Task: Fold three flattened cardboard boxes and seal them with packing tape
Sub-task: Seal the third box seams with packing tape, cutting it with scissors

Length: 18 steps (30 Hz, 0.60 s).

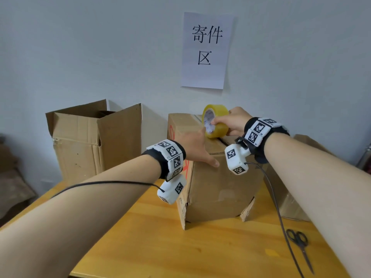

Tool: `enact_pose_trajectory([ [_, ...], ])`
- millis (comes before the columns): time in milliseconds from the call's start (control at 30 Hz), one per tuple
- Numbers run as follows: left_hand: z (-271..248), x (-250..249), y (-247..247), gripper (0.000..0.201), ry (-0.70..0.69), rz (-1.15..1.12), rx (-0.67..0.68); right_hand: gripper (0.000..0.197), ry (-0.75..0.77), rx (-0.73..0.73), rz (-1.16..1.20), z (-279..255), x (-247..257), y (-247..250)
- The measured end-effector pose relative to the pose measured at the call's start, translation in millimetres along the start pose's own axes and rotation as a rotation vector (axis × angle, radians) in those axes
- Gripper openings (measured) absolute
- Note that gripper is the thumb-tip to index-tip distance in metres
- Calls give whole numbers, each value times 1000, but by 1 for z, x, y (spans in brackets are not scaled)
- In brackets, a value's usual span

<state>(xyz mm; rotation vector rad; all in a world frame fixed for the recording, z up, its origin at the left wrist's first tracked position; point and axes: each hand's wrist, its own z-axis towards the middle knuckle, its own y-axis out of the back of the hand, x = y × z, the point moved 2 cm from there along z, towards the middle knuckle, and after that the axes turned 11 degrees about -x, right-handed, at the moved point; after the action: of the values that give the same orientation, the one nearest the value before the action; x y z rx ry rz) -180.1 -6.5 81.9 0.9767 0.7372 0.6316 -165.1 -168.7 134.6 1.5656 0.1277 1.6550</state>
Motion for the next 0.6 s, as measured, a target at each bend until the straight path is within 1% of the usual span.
enact_pose_trajectory([
  [133,2,0,-5,111,44,40,-19,74,54,-7,52,0,5,1],
  [267,5,4,-7,107,77,65,-3,54,84,-44,39,-2,11,4],
  [367,6,3,-7,106,86,85,-8,52,79,-46,13,-3,10,3],
  [467,6,3,-7,100,87,92,-12,40,93,-57,-5,-6,8,2],
  [600,8,3,-9,98,90,97,-8,41,120,-69,-24,-6,7,4],
])
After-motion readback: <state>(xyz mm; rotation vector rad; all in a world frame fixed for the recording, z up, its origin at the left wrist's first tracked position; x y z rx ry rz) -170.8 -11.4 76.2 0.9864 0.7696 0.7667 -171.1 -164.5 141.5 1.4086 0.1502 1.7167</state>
